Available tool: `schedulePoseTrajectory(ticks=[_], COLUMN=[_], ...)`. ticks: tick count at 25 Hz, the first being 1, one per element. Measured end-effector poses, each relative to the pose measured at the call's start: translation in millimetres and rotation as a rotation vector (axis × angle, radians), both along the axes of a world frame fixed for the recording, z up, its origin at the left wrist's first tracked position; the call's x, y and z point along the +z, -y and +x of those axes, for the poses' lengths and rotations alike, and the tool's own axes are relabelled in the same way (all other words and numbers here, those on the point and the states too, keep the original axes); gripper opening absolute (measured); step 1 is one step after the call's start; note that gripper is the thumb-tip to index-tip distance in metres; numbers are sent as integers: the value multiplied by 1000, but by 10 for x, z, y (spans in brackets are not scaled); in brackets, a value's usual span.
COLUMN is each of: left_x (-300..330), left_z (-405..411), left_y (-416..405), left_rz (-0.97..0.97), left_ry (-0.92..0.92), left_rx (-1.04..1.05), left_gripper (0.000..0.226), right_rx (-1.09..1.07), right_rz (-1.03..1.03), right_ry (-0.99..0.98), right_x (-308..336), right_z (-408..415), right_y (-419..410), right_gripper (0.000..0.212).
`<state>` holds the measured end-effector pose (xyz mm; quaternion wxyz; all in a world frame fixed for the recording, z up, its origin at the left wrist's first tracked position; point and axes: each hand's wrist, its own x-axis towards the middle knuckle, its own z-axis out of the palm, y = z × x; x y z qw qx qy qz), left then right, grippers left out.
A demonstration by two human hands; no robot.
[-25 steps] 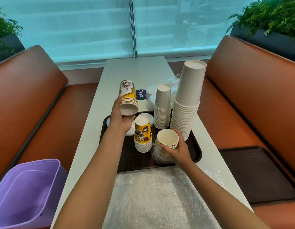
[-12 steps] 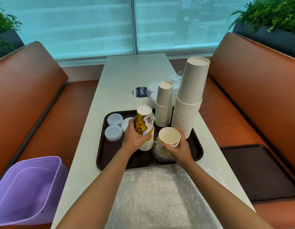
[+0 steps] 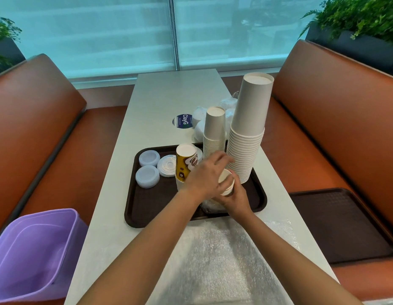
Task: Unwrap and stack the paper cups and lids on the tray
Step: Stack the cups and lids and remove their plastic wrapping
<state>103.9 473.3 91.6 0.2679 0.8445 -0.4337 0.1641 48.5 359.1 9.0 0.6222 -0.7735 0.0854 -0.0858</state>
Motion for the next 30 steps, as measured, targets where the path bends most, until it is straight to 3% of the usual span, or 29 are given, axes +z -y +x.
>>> schedulePoseTrajectory(ticks=[2,4,8,17,20,23,26,30], left_x=[-13,-43,-8,126,178,337,779,1012], left_z=[-20,10,70,88,83,52,83,229], left_y=[105,143,140,144,174,229,136,-250], left_rz=[373,534,550,569,680,787,583,-110], left_ry=[-251,-356,-421,-421,-423,-373,-333,-511], left_rx=[84,139,139,158,146,132,154,269], left_gripper=[55,64,68,65,70,75,77,68], right_rx=[-4,-20,-4,20,9,0,-12,-19], right_rz=[53,102,150,134,123,104,78,30], right_ry=[-3,5,12,4,-9,-25,-24,-37], right_x=[-20,-37,-69,-72,-107,-113,-109,-84], right_z=[6,3,8,19,28,25,36,32], right_y=[-13,-17,-43,-52,-43,-31,-35,-49], right_gripper=[78,79,71,76,89,86,73,74])
